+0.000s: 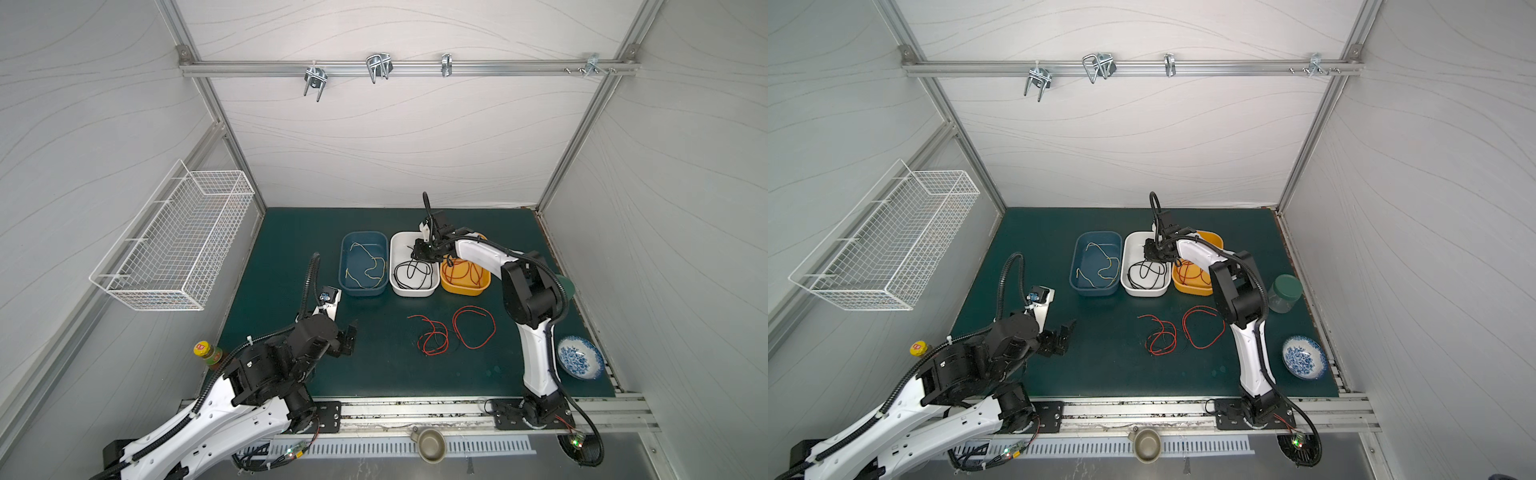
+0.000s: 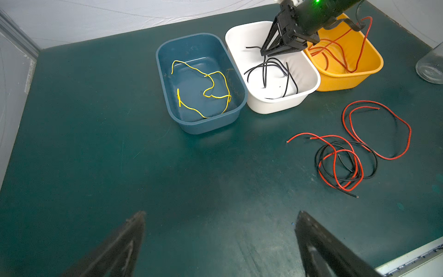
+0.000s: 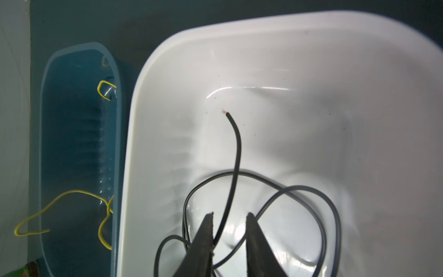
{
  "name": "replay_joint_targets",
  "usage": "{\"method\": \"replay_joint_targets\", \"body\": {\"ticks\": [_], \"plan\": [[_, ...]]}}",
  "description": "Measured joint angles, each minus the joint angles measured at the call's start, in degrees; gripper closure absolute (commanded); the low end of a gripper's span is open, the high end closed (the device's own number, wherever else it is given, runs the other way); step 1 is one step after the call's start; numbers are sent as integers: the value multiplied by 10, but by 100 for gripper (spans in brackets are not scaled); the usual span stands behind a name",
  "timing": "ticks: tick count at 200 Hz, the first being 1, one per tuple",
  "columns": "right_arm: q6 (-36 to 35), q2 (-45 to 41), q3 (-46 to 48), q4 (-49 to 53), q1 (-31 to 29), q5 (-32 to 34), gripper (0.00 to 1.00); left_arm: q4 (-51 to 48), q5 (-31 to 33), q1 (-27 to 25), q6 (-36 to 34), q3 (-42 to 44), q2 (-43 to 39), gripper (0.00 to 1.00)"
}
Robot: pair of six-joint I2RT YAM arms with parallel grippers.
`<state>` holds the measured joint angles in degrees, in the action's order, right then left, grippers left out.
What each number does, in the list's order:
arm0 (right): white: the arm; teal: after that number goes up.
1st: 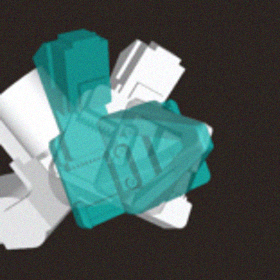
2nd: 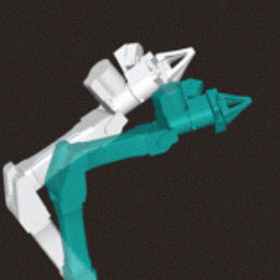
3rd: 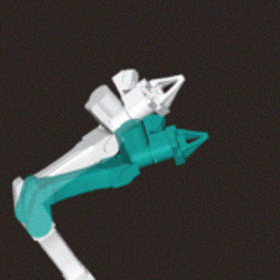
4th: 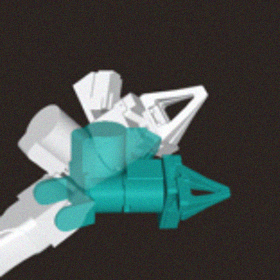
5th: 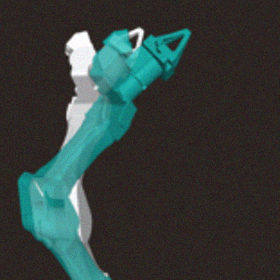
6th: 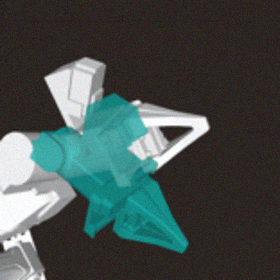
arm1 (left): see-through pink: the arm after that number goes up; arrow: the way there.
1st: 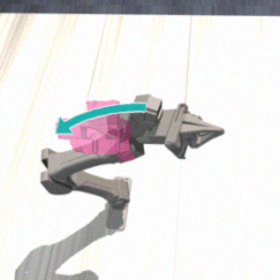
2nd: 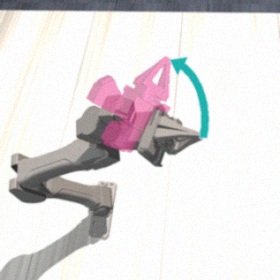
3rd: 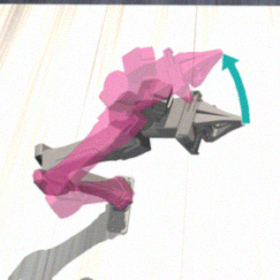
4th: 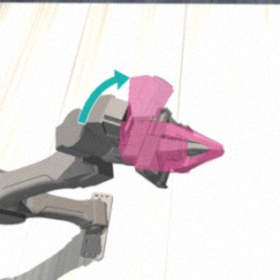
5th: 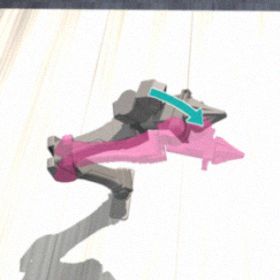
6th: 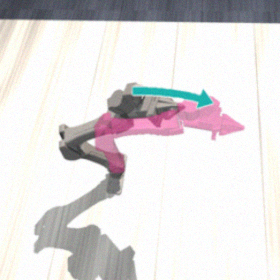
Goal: Untangle the cables
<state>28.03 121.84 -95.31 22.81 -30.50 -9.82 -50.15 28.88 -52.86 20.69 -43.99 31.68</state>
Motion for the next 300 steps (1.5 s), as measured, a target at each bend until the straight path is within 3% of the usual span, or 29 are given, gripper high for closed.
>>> {"method": "replay_joint_targets", "body": {"ticks": [47, 83, 153, 190, 223, 300], "plan": [[-13, -75, 3, 26, 0, 25, 52, 1, 0, 3, -1, 0, 8, 1], [-22, -180, 54, 29, 0, 41, 37, 0, 0, 3, -1, 0, 18, 1], [-39, -475, 244, 71, -1, 69, 1, -1, -5, 6, 0, -2, 70, 2], [-59, -659, 300, 136, -2, 89, 1, 0, -39, 6, 17, -28, 158, 5], [-70, -770, 345, 196, -5, 100, 1, 20, -99, 4, 55, -46, 239, 8], [-75, -879, 441, 270, -39, 165, 1, 140, -234, -36, 161, -57, 370, 12]]}}
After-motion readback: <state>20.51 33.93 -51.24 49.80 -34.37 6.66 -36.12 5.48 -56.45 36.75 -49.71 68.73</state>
